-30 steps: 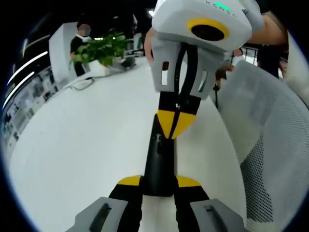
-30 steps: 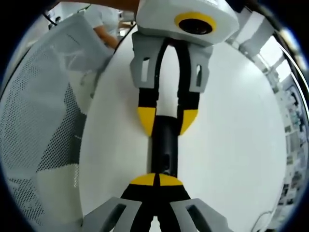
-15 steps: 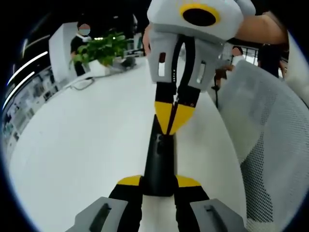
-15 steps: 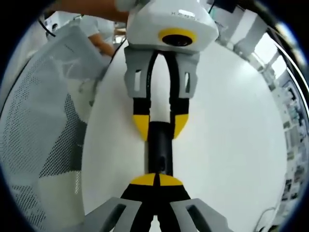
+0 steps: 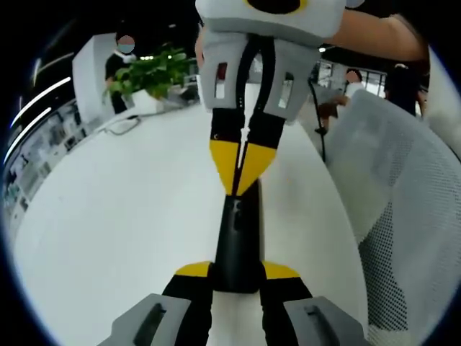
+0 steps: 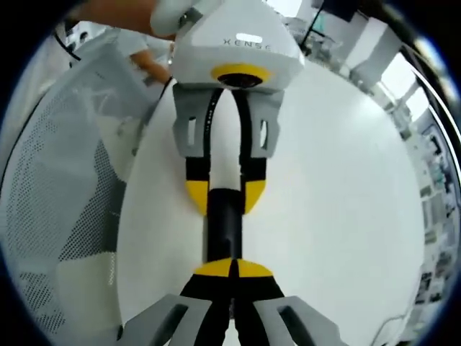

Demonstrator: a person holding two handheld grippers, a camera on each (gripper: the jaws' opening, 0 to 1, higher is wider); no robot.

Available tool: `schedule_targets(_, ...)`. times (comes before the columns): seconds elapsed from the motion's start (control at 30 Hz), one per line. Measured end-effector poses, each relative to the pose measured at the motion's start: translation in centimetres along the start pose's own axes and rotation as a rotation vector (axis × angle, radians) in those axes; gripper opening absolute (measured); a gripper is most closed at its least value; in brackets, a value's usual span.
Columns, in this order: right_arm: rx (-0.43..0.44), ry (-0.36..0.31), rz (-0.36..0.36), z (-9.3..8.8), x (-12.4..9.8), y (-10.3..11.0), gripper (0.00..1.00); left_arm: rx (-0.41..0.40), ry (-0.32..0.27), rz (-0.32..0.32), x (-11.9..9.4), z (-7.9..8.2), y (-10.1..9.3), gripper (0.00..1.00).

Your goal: Press the specified remote control buttons in sequence, fully releasing each button before pressing the next.

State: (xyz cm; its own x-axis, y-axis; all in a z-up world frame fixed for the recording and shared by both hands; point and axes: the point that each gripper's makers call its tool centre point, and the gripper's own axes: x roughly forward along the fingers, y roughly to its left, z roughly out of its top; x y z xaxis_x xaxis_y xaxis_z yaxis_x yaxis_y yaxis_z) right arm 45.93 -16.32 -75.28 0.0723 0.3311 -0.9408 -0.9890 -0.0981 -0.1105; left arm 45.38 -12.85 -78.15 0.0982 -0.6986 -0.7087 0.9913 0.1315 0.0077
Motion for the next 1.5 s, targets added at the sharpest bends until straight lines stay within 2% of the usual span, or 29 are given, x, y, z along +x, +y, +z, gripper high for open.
schedule_targets(0.43,-0.023,0.023,0.033,0.4,0.9,0.4,0.0,-0.002,-0.006,0.002,-0.1,0.0,-0.1,0.24)
schedule_targets(1.0,-0.056,0.083,0.081,-0.3,2.3,1.3,0.0,-0.004,-0.011,0.003,-0.1,0.0,-0.1,0.24)
schedule_targets(1.5,-0.047,0.083,0.076,-0.4,2.4,1.1,0.0,-0.007,-0.01,0.005,0.0,-0.1,-0.2,0.24)
